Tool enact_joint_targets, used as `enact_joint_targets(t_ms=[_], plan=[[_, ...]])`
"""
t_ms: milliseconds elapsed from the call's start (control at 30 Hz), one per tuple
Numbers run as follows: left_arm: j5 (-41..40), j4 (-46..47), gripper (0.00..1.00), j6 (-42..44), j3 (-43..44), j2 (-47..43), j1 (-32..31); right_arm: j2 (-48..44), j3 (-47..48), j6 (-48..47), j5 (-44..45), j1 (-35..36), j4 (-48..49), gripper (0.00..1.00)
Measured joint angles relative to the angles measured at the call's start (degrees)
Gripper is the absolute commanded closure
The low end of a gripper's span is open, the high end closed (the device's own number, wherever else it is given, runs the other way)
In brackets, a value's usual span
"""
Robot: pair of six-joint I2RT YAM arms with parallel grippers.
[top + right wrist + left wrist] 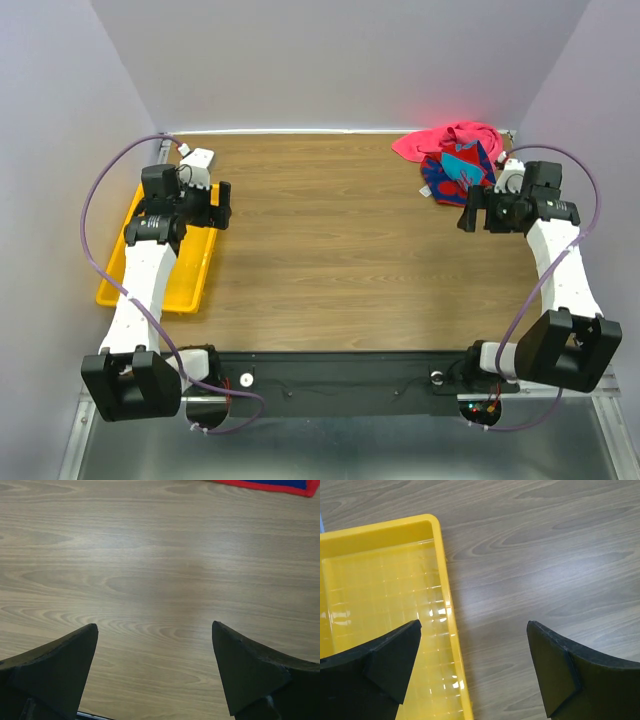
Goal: Roll the towels
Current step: Grab a towel with the right arm
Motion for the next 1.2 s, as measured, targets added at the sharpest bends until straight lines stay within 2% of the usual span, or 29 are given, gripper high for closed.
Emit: enact_joint_targets(t_ms=[100,267,433,733,967,1000,1033,1067,1167,1200], plan=[[0.07,-0.46,0.01,0.15,0.98,0.28,0.0,2.05,1.99,-0.57,1.27,0.0,-0.24,0.0],[1.18,-0.52,0.01,0.04,5.44,1.92,0.0,11.13,9.01,-0.5,4.48,0.0,1.11,0.01],[2.97,-0.48,0.01,-0.48,7.3,3.02,0.0,20.5,14.86,0.7,6.8,0.0,2.03,0.05],[4.68,-0.48,0.01,-0.52,7.93,4.11,0.0,44.5,32.83,4.96,7.89,-0.02,3.93,0.13],[5.27,-0.48,0.01,-0.52,7.93,4.66,0.0,54.95,42.42,7.43,8.09,-0.11,4.28,0.22],[5.35,-0.48,0.01,-0.5,7.93,4.76,0.0,55.74,43.23,7.8,7.96,-0.11,4.31,0.33],[5.42,-0.48,0.01,-0.5,7.93,4.85,0.0,56.08,43.65,8.2,7.78,-0.11,4.31,0.39],[5.44,-0.48,0.01,-0.48,7.93,5.01,0.0,56.48,44.11,8.44,7.56,-0.11,4.28,0.56],[5.46,-0.46,0.01,-0.48,7.93,5.55,0.0,56.72,44.68,9.05,6.54,-0.11,4.35,0.82],[5.49,-0.46,0.01,-0.48,7.93,5.77,0.0,56.72,44.7,9.27,6.38,-0.11,4.33,1.0]])
